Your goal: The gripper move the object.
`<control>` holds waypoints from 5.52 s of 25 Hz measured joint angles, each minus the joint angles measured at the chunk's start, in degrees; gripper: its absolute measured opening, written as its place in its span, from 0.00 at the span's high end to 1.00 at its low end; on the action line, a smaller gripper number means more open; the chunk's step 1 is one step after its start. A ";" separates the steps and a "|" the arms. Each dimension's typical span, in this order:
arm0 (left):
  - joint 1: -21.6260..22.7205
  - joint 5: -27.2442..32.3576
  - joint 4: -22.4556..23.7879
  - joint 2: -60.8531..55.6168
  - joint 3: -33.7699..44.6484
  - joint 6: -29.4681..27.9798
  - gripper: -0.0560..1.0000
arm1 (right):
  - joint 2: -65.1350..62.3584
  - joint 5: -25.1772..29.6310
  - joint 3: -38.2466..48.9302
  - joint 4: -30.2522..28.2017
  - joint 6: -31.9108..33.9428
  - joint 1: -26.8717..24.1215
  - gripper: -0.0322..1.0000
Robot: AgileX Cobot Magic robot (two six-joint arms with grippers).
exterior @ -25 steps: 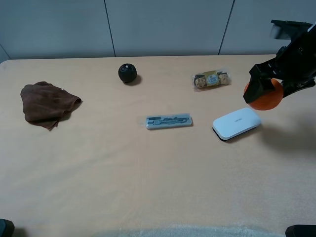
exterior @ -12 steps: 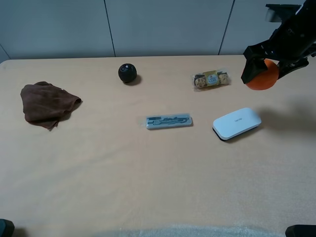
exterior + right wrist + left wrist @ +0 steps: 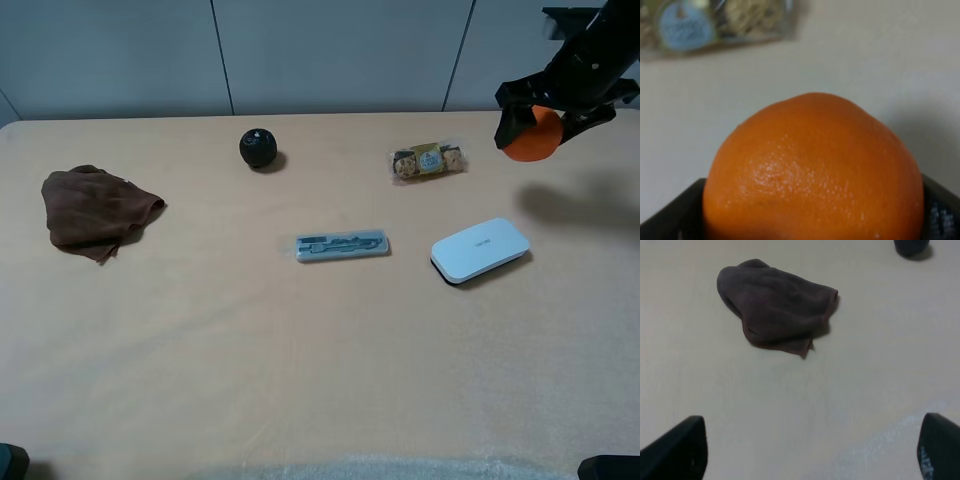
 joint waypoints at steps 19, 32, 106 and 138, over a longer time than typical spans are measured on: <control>0.00 0.00 0.00 0.00 0.00 0.00 0.14 | 9.66 -19.63 -1.18 -0.43 0.00 -0.83 0.43; 0.00 0.00 0.00 0.00 0.00 0.00 0.14 | 13.18 -26.52 -1.24 -0.38 0.00 -0.83 0.43; 0.00 -0.05 0.00 0.00 0.00 0.00 0.14 | -14.56 15.87 -1.37 3.36 1.01 -0.83 0.30; 0.00 -0.05 0.00 0.00 0.00 0.00 0.14 | -77.37 20.12 27.77 -1.07 4.04 -0.83 0.30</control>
